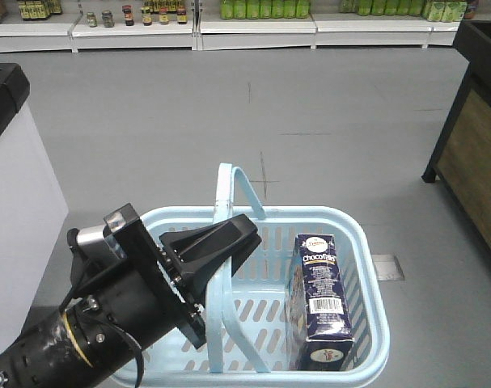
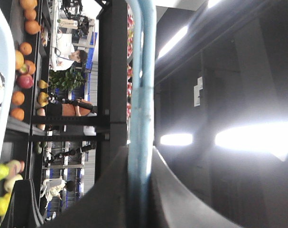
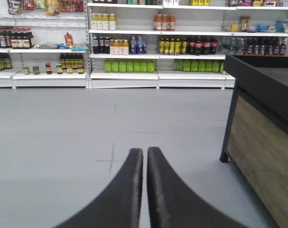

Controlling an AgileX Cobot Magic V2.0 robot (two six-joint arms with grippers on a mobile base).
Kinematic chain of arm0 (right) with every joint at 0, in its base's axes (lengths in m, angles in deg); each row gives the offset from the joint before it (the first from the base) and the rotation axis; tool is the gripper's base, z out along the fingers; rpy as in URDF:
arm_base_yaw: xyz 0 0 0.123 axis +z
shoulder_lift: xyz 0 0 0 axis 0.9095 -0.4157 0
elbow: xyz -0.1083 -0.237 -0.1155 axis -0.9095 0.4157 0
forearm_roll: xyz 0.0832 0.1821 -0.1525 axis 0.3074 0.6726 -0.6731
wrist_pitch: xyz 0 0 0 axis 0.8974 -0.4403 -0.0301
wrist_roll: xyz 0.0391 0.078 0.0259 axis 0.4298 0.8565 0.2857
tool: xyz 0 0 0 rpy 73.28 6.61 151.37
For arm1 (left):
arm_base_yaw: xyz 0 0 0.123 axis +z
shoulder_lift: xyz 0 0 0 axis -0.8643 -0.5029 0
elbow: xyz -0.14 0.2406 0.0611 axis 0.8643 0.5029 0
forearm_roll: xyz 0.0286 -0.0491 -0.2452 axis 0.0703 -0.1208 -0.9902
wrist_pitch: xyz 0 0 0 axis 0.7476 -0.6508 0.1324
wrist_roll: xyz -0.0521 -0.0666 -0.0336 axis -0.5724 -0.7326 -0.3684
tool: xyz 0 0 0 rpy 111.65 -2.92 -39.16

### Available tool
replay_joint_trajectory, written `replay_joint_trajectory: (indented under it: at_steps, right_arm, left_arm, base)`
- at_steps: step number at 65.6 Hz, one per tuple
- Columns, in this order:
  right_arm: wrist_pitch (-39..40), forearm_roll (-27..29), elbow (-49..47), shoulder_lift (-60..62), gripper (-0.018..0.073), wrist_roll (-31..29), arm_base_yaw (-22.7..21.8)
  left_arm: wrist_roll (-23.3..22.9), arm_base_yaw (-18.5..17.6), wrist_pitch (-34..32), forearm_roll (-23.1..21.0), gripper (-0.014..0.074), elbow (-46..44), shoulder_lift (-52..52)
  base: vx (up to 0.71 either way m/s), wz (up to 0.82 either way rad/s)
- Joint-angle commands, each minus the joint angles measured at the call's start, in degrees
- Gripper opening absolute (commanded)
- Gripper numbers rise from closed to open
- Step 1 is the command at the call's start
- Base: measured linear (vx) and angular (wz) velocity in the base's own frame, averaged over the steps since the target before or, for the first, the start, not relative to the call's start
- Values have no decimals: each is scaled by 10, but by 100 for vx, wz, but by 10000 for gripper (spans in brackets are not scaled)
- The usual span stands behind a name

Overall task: Left arm holds basket, right arm returns cookies
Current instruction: 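Drive the base toward the drink shelves holding the basket in the left gripper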

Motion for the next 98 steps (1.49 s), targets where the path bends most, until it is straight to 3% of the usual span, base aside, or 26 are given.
replay_joint_trajectory:
  at_steps: [1,98]
  right_arm:
    - [41,-3,10,8,-6,-5,2]
    - [39,-3,10,6,-6,-5,2]
  left_arm:
    - [1,-4,-71,-7,-3,-18,20]
    - [2,-4,-72,-7,-3,-18,20]
  base:
    - [51,7]
    - [54,3]
